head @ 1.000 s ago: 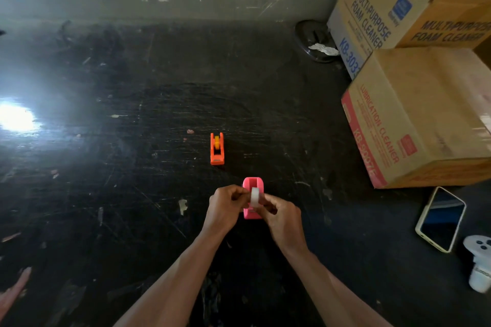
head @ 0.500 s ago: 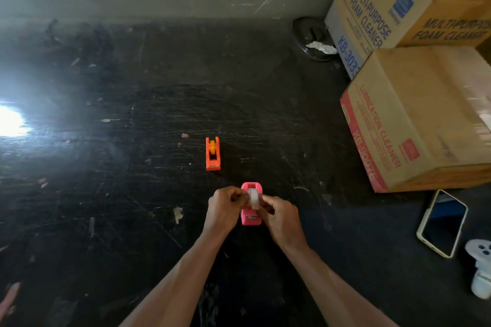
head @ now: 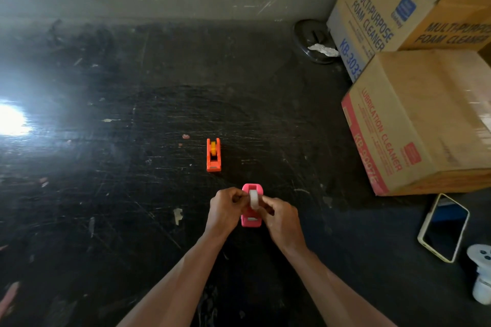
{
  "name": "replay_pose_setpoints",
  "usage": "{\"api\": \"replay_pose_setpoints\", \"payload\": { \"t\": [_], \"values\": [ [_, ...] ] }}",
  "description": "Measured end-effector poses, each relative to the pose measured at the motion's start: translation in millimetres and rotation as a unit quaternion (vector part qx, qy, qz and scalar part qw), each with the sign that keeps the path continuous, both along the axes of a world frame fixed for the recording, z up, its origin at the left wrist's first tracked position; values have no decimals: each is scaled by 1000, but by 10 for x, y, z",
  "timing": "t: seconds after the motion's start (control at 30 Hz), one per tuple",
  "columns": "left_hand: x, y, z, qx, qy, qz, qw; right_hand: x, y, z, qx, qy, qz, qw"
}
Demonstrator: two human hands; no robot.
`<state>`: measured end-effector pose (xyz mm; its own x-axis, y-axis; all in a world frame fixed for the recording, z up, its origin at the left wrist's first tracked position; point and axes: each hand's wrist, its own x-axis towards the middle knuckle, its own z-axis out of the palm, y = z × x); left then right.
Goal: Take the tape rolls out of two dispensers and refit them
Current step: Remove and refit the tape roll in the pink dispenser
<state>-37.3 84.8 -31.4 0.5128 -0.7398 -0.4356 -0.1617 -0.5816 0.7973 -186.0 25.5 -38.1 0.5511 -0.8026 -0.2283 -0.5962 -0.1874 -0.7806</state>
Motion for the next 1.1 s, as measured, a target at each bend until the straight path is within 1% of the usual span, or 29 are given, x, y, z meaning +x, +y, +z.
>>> {"api": "replay_pose_setpoints", "payload": {
  "t": [0.27,0.43,0.67,0.87,0.97,1.1],
  "values": [
    [-6,-1,-46,9,-71,-13,997,30,47,-17,-39,19,-20,999],
    [-18,17,-79,13,-99,16,995,48,75,-88,-54,25,-46,997],
    [-24,53,-179,26,-62,48,997,78,77,-81,-58,30,-67,996],
    [-84,62,-271,12,-18,71,997,23,79,-73,-107,6,-40,993],
    [-67,61,-285,-5,-11,60,998,-10,59,-66,-128,5,-23,992],
    [-53,77,-246,-10,-28,34,999,-33,54,-69,-152,13,-6,988]
  ]
}}
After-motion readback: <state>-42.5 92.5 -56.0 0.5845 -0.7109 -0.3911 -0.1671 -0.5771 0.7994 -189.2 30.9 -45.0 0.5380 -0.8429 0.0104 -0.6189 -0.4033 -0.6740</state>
